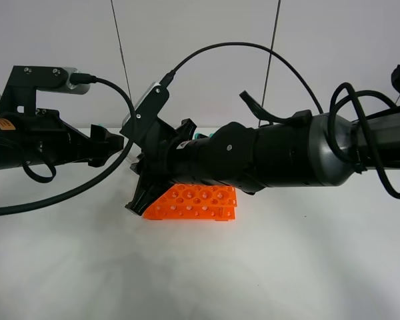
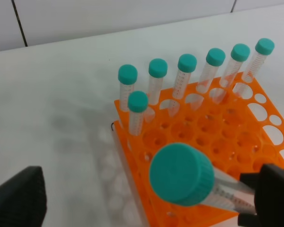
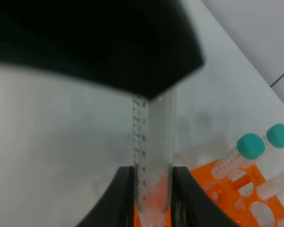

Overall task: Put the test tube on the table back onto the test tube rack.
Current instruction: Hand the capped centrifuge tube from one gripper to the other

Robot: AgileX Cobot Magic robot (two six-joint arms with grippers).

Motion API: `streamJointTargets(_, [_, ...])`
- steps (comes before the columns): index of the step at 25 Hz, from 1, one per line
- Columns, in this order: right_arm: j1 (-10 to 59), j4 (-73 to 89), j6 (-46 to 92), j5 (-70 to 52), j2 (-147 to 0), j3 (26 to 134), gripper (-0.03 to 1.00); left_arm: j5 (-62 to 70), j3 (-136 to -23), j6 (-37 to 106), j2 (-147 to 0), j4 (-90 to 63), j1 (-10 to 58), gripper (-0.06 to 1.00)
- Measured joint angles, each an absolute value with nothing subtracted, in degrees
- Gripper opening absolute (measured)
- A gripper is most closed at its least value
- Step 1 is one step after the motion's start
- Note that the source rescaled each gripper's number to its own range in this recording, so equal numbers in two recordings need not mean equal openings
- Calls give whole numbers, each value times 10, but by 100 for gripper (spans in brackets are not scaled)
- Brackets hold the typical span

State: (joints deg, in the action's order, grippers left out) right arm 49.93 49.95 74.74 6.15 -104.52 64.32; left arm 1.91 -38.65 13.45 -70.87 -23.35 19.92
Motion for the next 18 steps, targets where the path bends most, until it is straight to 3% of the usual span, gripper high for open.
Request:
streamJointTargets(6, [499, 500, 747, 66, -1045, 643, 0, 19, -387, 135, -709, -234, 199, 94])
streamJointTargets(11, [499, 497, 747, 69, -1045, 643, 0, 17, -388, 136, -709, -234, 199, 80])
streamJointTargets(18, [499, 497, 747, 71, -1045, 643, 0, 0, -396, 131, -709, -234, 199, 77])
